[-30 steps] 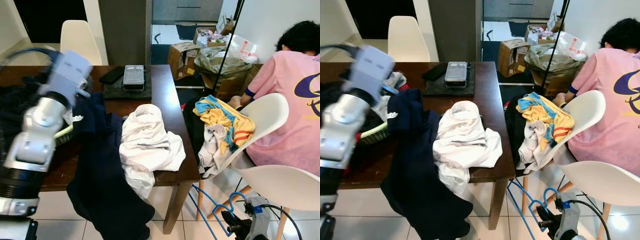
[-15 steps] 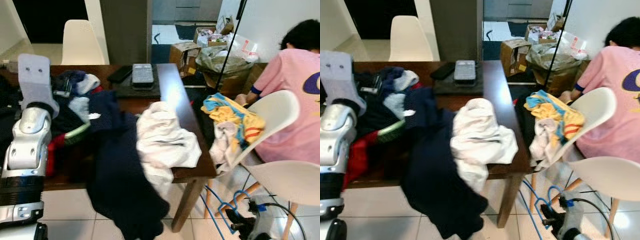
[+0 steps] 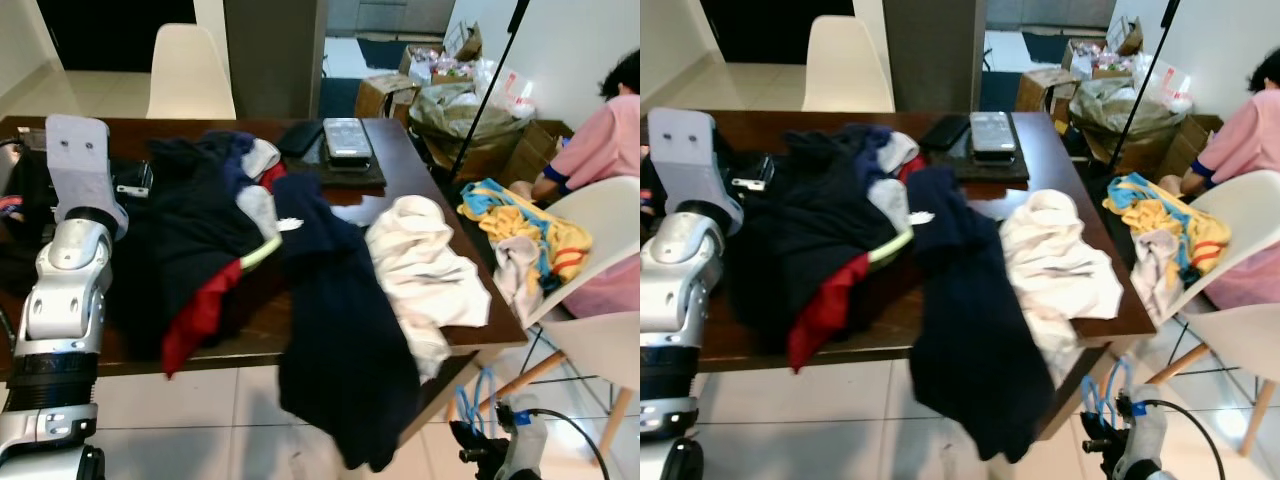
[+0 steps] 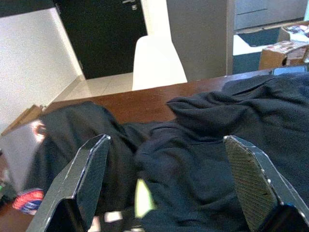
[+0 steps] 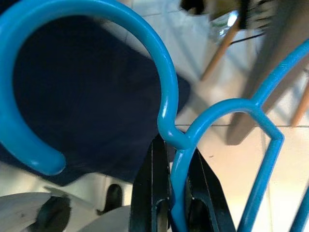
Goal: Hang hanger
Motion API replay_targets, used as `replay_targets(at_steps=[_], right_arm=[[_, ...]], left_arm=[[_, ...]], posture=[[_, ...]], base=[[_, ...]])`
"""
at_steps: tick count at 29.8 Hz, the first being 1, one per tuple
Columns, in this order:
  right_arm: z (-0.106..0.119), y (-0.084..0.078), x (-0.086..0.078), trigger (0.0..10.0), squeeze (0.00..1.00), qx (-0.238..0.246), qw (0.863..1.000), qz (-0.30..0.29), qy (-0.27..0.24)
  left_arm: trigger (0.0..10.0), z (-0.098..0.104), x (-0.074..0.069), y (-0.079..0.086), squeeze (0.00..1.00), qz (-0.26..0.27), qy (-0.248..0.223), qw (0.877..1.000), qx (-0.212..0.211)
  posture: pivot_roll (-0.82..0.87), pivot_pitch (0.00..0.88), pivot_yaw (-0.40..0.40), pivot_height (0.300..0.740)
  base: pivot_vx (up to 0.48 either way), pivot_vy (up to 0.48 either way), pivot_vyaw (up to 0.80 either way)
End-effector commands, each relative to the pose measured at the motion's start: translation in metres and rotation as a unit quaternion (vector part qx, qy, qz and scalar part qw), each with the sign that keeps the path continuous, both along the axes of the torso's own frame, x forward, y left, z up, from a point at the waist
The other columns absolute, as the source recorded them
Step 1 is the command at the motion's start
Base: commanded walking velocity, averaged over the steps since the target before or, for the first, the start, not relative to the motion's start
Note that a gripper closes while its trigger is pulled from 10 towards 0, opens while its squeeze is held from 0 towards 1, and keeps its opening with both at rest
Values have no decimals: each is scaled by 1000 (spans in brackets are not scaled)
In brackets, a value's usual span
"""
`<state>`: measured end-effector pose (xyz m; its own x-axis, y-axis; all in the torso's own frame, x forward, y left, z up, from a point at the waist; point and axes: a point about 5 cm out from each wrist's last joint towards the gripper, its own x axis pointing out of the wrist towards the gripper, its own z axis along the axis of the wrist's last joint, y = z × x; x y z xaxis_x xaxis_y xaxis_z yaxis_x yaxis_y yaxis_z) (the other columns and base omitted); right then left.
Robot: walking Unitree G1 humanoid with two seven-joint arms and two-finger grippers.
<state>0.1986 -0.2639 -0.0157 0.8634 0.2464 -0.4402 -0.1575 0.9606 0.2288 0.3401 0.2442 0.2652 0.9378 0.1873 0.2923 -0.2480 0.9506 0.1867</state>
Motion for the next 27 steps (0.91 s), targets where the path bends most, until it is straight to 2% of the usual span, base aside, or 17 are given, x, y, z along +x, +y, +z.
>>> replay_targets(at_steps=[1,8,19,25,27], right_arm=[[2,2,3,10000,0,-2,1000,14,-6],[1,2,1,10000,0,-2,1000,15,-7],[0,2,-2,10000,0,-2,1000,17,-4],[0,2,-2,10000,0,-2,1000,18,-4],[0,2,-1,10000,0,-2,1000,17,-6]], left_arm=[[10000,-5,-2,-7,0,-14,6,1000,10],[10000,-6,0,-8,0,-9,4,1000,0],[10000,-13,1,-14,0,-25,3,999,-21],[10000,-10,1,-13,0,-28,-5,999,-16],[10000,-2,0,-17,0,-33,-21,999,0]], posture=[[7,117,-9,740],[12,113,-8,740],[11,100,-10,740],[8,98,-8,740],[12,103,-9,740]], base=[[0,-480,0],[0,-421,0],[0,0,0],[96,0,0],[330,0,0]])
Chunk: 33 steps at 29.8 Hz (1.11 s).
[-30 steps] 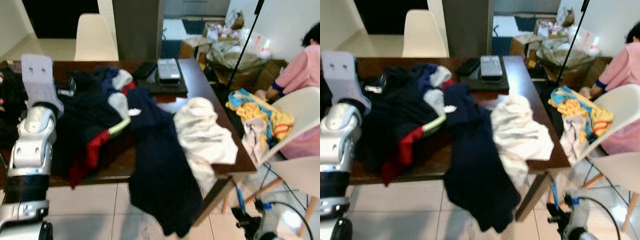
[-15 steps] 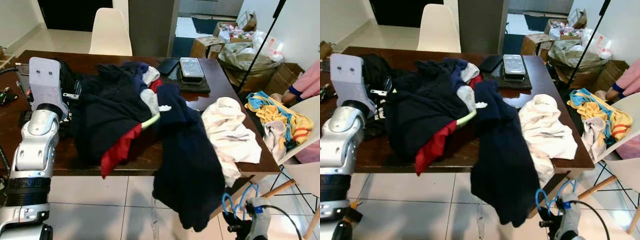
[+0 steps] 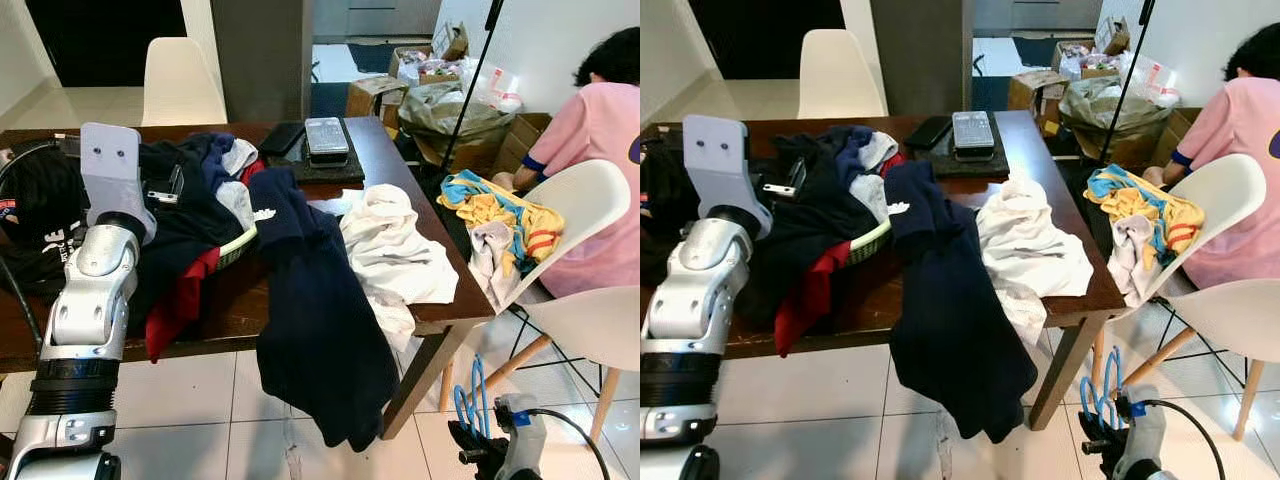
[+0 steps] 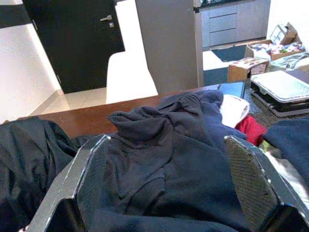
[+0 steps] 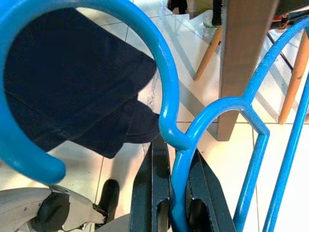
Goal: Hang hanger
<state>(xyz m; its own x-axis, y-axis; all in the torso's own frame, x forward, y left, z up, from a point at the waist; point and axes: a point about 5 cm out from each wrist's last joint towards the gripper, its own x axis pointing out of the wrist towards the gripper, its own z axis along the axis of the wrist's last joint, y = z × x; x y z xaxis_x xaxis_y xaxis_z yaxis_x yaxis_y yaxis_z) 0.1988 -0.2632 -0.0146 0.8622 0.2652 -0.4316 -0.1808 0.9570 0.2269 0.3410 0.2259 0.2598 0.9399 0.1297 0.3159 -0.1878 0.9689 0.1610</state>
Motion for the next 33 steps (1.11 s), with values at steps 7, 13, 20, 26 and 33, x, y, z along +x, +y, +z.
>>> replay_targets(at_steps=[7,13,20,26,33], right_arm=[[0,2,0,10000,0,-1,1000,6,-3],[0,3,0,10000,0,1,1000,5,-4],[0,2,0,10000,0,2,1000,4,-5],[1,2,0,10000,0,2,1000,3,-6],[1,3,0,10000,0,4,1000,3,-7]], left_arm=[[10000,0,-2,-2,0,-1,-2,1000,5],[10000,-4,-2,-7,0,-8,5,1000,-7],[10000,-4,-3,-13,0,-14,4,1000,-6],[10000,-5,-3,-15,0,-16,7,1000,-8],[10000,-4,-3,-14,0,-9,7,1000,-8]], posture=[[12,110,-6,740],[12,117,-4,740],[12,119,-2,740],[12,122,-2,740],[14,126,-2,740]], base=[[340,0,0],[341,0,0],[325,0,0],[313,0,0],[324,0,0]])
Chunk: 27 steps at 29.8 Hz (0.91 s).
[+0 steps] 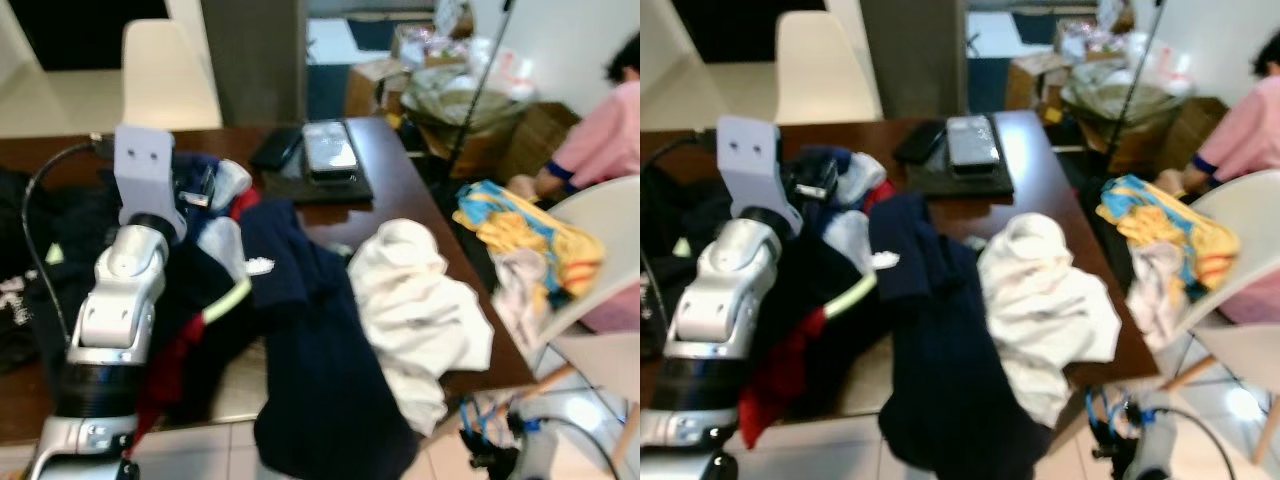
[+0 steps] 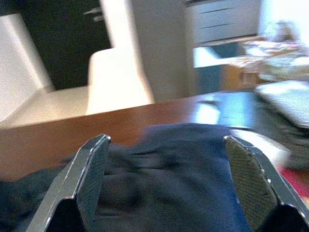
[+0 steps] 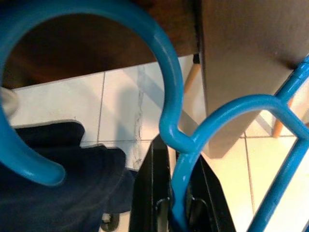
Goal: Hang hanger
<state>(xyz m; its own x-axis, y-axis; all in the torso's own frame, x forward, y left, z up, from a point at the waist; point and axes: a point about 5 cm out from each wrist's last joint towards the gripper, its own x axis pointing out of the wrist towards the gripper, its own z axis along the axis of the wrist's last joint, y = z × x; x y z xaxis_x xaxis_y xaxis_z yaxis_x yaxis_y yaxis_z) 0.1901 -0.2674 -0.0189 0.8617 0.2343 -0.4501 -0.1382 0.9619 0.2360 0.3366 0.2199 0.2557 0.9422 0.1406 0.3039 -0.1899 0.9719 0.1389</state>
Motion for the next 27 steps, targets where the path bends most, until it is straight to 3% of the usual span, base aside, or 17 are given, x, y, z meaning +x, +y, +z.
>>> replay_targets(at_steps=[1,14,19,22,27], right_arm=[[5,7,9,10000,0,1,1000,22,-18],[6,7,9,10000,0,2,1000,20,-19],[6,7,9,10000,0,2,1000,20,-20],[6,7,9,10000,0,2,1000,20,-20],[6,7,9,10000,0,1,1000,21,-19]], left_arm=[[10000,0,1,-8,0,-10,3,1000,3],[10000,-9,4,-4,0,18,38,999,-27],[10000,-23,5,14,0,78,93,990,-65],[10000,-26,5,17,0,85,103,988,-76],[10000,-48,3,21,0,98,159,975,-120]], posture=[[14,126,-2,740],[17,128,-3,740],[16,128,1,740],[16,128,1,740],[17,126,0,740]], base=[[326,0,0],[84,0,0],[0,0,0],[0,0,0],[0,0,0]])
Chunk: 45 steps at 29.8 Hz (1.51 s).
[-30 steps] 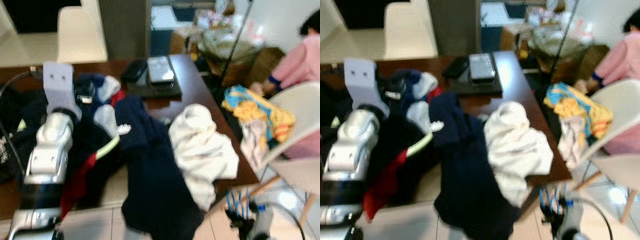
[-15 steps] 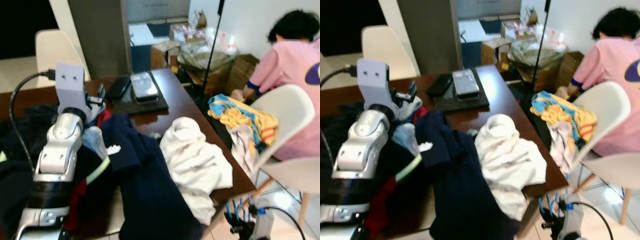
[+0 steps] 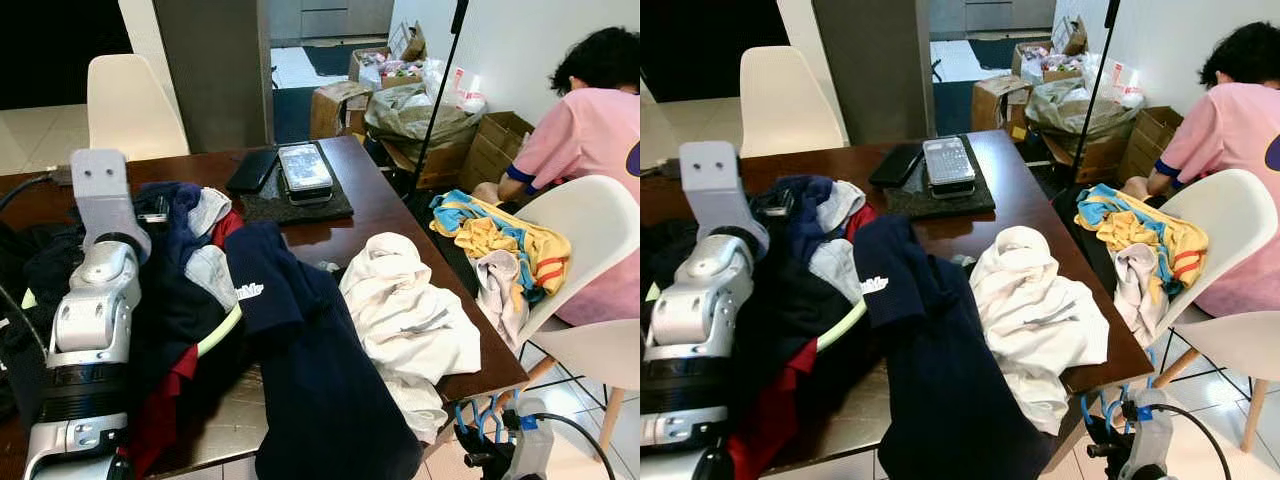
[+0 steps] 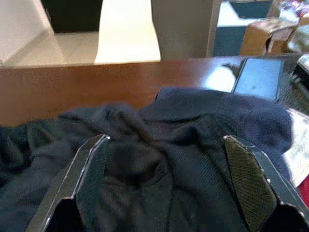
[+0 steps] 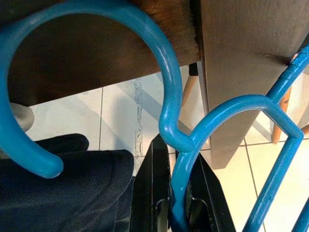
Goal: Hang hanger
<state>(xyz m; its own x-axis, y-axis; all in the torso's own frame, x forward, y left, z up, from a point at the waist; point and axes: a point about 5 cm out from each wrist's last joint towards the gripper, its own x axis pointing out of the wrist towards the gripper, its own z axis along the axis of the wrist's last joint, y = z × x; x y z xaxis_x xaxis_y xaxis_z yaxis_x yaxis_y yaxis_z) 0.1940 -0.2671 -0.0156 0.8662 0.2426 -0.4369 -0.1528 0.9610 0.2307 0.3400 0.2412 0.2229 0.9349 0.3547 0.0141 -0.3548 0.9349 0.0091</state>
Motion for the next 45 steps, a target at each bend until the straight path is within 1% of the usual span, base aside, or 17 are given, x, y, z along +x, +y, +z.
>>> replay_targets(at_steps=[1,8,9,10,11,12,13,16,25,29,32,34,36,37,40,42,45], right_arm=[[3,6,5,10000,0,3,1000,16,-10],[2,7,3,10000,0,2,1000,17,-9],[2,7,3,10000,0,1,1000,16,-9],[2,7,3,10000,0,1,1000,16,-9],[2,7,3,10000,0,1,1000,16,-9],[2,7,3,10000,0,1,1000,16,-9],[2,6,3,10000,0,1,1000,15,-9],[2,6,2,10000,0,2,1000,14,-10],[2,6,1,10000,0,17,1000,19,-11],[3,6,0,10000,0,27,999,24,-10],[3,7,1,10000,0,30,999,24,-11],[3,7,1,10000,0,31,999,24,-11],[3,7,2,10000,0,32,999,22,-11],[3,7,2,10000,0,32,999,22,-11],[4,6,3,10000,0,34,999,20,-13],[4,6,3,10000,0,35,999,20,-13],[4,5,3,10000,0,36,999,20,-14]], left_arm=[[10000,-21,-1,0,0,4,49,998,-32],[10000,-36,2,-8,0,-21,84,993,-86],[7804,-35,4,-13,0,-42,80,991,-94],[7804,-35,4,-13,0,-42,80,991,-94],[4471,-34,6,-18,0,-63,75,990,-97],[4471,-34,6,-18,0,-63,75,990,-97],[0,-31,7,-23,0,-81,67,990,-94],[0,-27,9,-30,0,-103,61,989,-85],[0,-24,7,-28,0,-92,59,990,-85],[0,12,1,-11,0,-28,-22,999,-10],[0,47,-6,-6,0,6,-93,993,66],[0,52,-7,-7,0,8,-102,992,77],[0,72,-11,-8,0,21,-141,984,111],[0,72,-11,-8,0,21,-141,984,111],[0,120,-25,-29,0,-4,-242,948,209],[0,135,-31,-41,0,-29,-278,930,241],[0,145,-36,-48,0,-40,-301,912,275]], posture=[[17,126,0,740],[13,120,0,740],[13,120,1,740],[13,120,1,740],[12,117,1,740],[12,117,1,740],[12,117,1,740],[10,115,1,740],[14,124,2,740],[15,127,1,740],[16,129,0,740],[16,129,0,740],[14,129,0,740],[14,129,0,740],[16,130,-1,740],[16,129,-1,740],[17,128,-3,740]], base=[[0,0,0],[0,0,0],[0,0,0],[0,0,0],[0,0,0],[0,0,0],[0,0,0],[0,0,0],[0,0,0],[0,0,0],[0,0,0],[0,0,0],[0,0,0],[0,0,0],[0,0,0],[0,0,0],[0,0,0]])
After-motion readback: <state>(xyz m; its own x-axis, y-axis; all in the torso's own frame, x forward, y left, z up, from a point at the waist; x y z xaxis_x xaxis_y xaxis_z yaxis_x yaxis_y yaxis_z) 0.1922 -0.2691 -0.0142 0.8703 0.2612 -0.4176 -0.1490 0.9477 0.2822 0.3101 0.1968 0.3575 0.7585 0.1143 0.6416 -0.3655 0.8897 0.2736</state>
